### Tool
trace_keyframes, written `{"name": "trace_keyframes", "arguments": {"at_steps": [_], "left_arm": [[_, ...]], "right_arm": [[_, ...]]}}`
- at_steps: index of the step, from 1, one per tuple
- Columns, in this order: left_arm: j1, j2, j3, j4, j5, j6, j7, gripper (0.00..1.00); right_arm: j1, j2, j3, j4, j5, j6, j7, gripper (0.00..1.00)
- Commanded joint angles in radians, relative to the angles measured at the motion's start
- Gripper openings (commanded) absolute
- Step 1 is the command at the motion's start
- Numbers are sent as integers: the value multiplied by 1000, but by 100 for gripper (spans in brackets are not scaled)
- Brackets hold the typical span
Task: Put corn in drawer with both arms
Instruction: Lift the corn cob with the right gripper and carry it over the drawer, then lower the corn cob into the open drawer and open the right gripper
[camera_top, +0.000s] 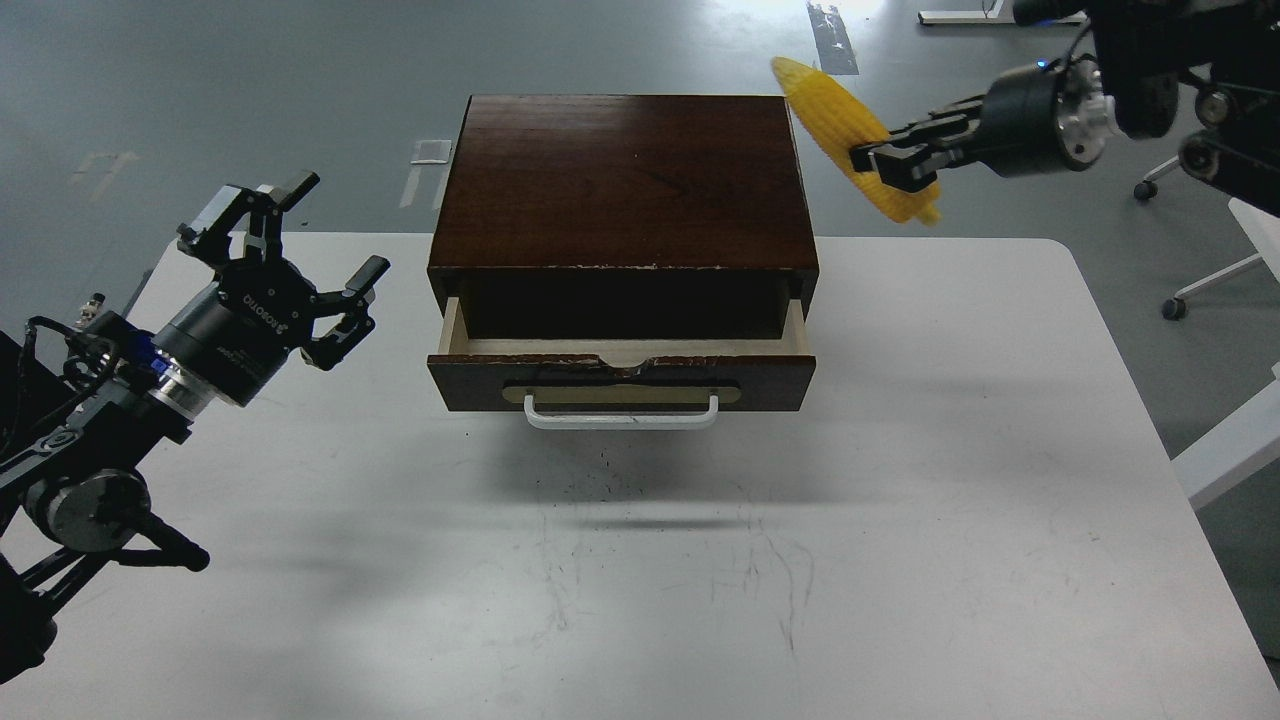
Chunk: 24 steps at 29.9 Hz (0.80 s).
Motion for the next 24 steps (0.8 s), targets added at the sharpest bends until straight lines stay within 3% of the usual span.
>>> {"name": "trace_keyframes", "arguments": {"at_steps": [1, 10, 24], "left_arm": [[1, -1, -6, 0, 0, 2, 0, 99], [2, 4, -9, -1, 1, 2, 0, 99], [1, 10, -9, -1, 1, 2, 0, 99]], "right_arm": [[108, 117, -60, 41, -1, -11, 0, 6], [185, 318, -129, 76, -182, -204, 0, 6], [170, 448, -253, 121, -247, -249, 0, 9]]}}
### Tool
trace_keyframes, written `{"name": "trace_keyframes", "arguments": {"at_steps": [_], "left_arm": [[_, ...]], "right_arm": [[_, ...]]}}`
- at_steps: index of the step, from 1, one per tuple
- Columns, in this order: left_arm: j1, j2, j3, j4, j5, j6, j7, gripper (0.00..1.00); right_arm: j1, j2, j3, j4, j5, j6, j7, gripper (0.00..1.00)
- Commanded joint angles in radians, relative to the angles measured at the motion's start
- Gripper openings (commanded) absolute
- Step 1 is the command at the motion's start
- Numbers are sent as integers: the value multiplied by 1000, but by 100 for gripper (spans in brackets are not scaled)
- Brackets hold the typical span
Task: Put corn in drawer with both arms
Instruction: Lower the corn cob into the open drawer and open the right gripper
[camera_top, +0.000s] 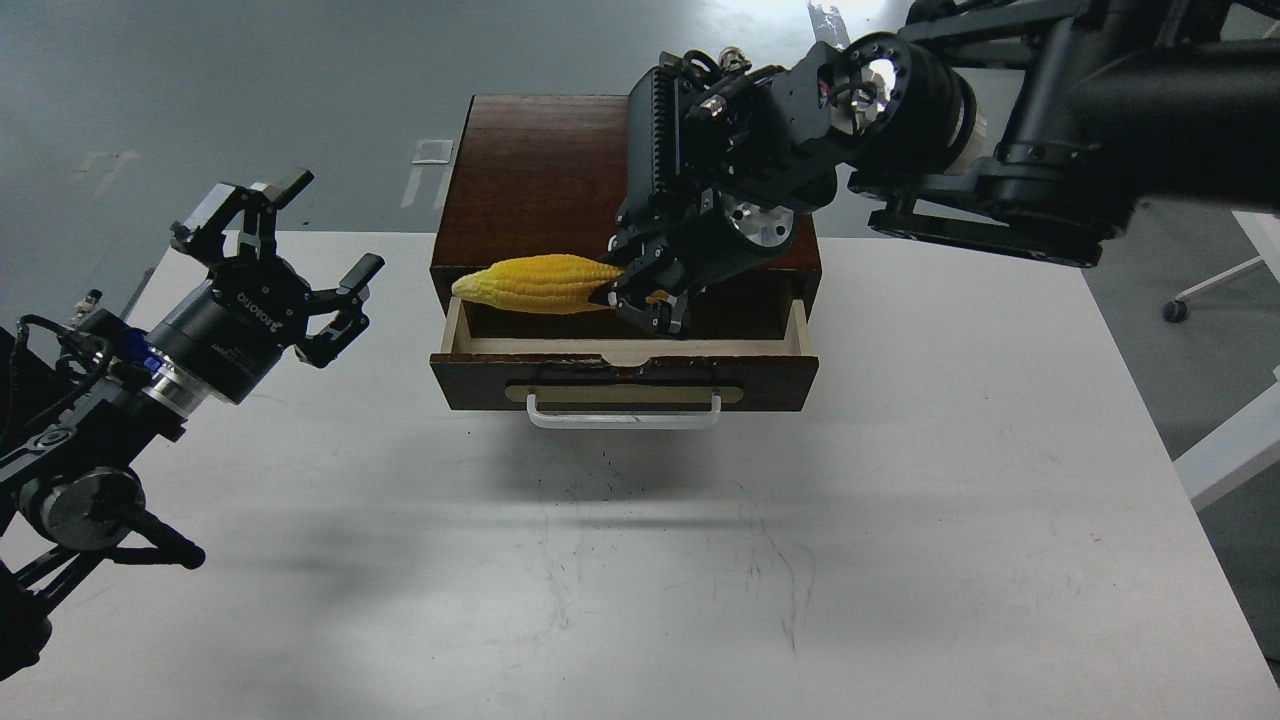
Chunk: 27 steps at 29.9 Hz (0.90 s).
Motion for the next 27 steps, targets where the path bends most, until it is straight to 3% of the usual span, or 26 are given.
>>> {"name": "trace_keyframes", "arguments": {"at_steps": [1, 8, 11, 13, 18, 25, 27], "left_arm": [[-2, 3, 0, 0, 0, 0, 0, 99], [0, 2, 0, 0, 0, 0, 0, 99], [0, 2, 0, 0, 0, 0, 0, 99], [0, 2, 0, 0, -2, 0, 0, 99], [-2, 2, -6, 0, -2, 0, 0, 99], [0, 2, -10, -1, -2, 0, 0, 99], [0, 2, -10, -1, 0, 0, 0, 99]], "right_arm": [[-22, 8, -22, -6, -1, -4, 0, 10], [-42, 2, -31, -12, -1, -2, 0, 16], [-45, 2, -43, -22, -1, -4, 0, 22], [-46, 2, -49, -25, -1, -4, 0, 35], [-49, 2, -51, -26, -1, -4, 0, 48], [-49, 0, -49, -25, 1, -4, 0, 52], [-48, 0, -49, -25, 1, -4, 0, 61]]}}
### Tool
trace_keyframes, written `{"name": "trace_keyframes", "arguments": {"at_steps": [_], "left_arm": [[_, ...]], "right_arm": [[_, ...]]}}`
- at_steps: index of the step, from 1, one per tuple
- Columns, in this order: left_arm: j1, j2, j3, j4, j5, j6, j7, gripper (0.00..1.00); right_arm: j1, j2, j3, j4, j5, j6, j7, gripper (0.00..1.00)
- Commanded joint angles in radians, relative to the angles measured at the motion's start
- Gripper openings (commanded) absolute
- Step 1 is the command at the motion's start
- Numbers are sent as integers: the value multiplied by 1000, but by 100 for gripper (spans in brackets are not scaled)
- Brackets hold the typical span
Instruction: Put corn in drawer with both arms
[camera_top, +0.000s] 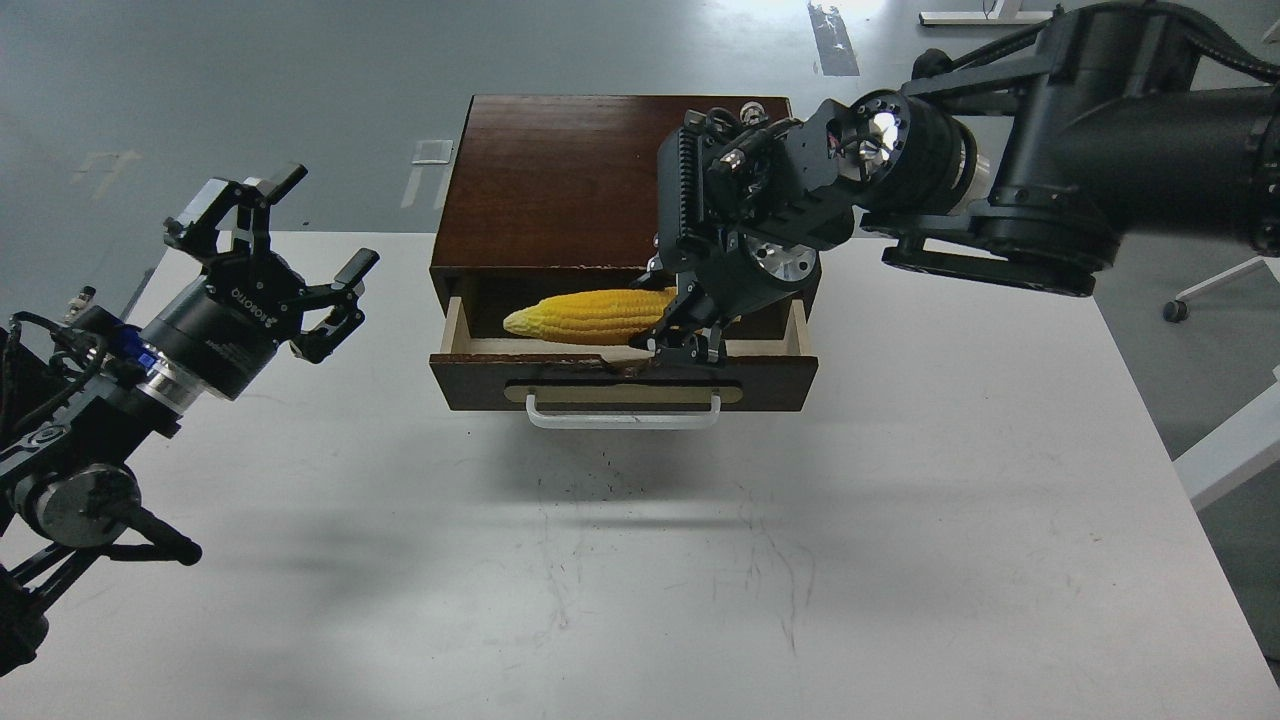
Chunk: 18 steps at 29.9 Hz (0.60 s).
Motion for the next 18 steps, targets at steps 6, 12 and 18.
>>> {"name": "trace_keyframes", "arguments": {"at_steps": [6, 12, 18], "left_arm": [[-1, 2, -2, -1, -1, -2, 0, 99], [0, 0, -6, -1, 1, -2, 0, 99], [-1, 0, -8, -4, 1, -2, 0, 99]], "right_arm": [[12, -11, 4, 8, 7, -3, 0, 78], [46, -44, 14, 17, 27, -11, 0, 84], [72, -153, 80, 24, 238, -8, 0, 94]]}}
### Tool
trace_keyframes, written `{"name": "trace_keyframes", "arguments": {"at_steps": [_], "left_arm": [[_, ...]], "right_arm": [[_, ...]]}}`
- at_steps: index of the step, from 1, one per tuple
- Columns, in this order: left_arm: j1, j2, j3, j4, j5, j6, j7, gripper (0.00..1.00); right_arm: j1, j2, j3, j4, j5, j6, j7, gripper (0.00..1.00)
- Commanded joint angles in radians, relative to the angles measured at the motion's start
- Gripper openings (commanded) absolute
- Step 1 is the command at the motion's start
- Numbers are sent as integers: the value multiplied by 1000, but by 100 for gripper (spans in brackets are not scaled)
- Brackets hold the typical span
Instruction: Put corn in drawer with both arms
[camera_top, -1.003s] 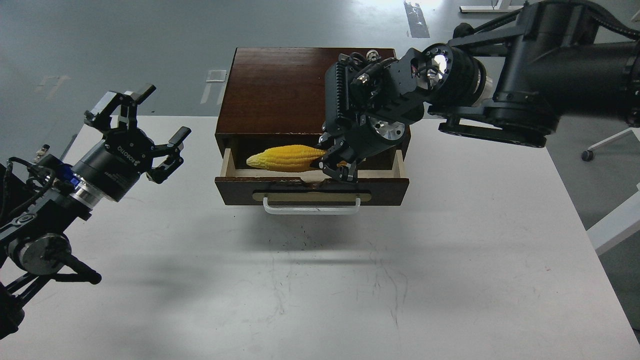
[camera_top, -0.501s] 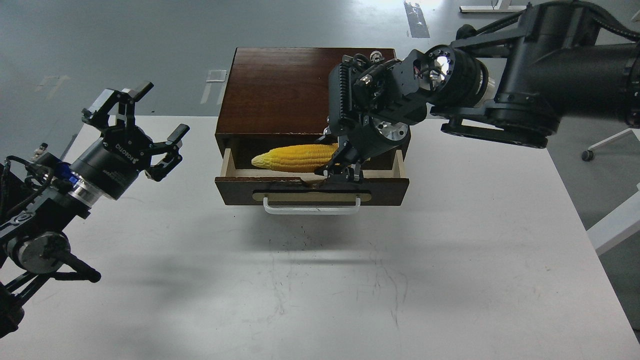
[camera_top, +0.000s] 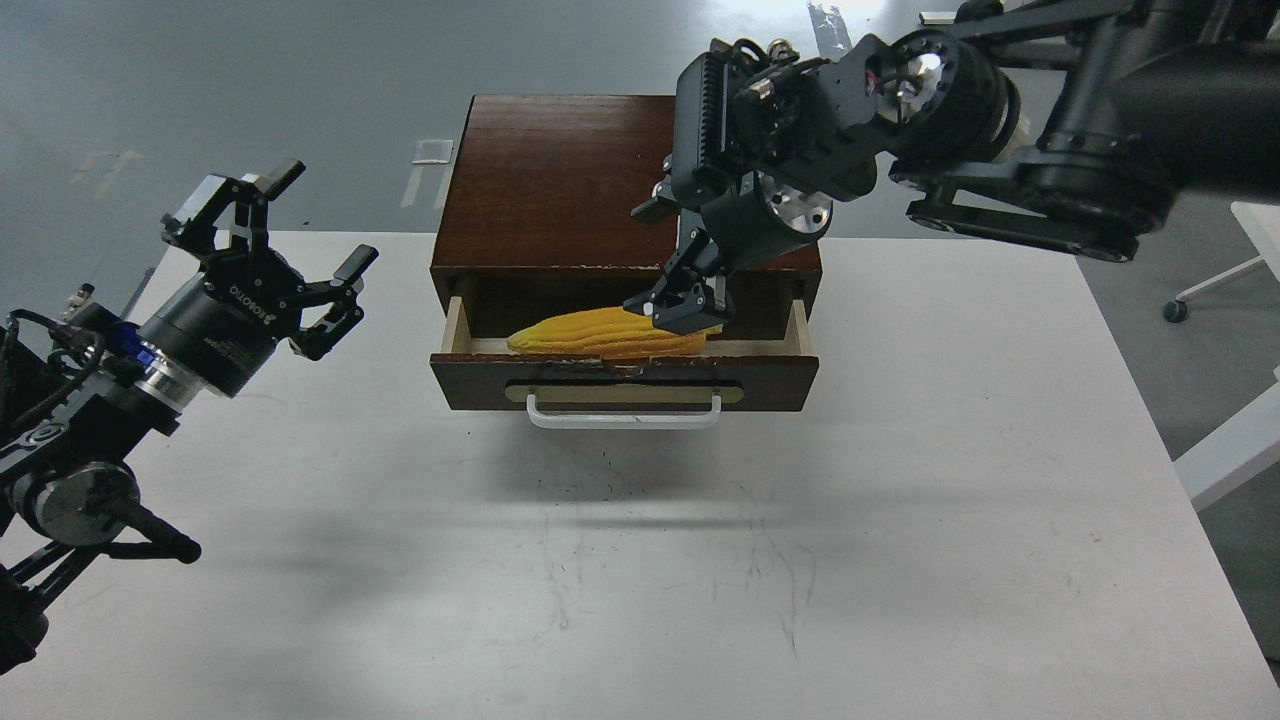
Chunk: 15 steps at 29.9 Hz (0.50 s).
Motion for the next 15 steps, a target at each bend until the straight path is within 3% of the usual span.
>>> {"name": "trace_keyframes", "arguments": {"at_steps": [1, 9, 15], "left_arm": [[-1, 0, 1, 0, 0, 0, 0, 99], [0, -5, -1, 0, 0, -1, 0, 99], [0, -9, 1, 0, 0, -3, 0, 99]], "right_arm": [[9, -74, 24, 6, 167, 5, 0, 94], [-68, -343, 56, 58, 640, 15, 0, 97], [-337, -495, 229, 67, 997, 17, 0, 97]]}}
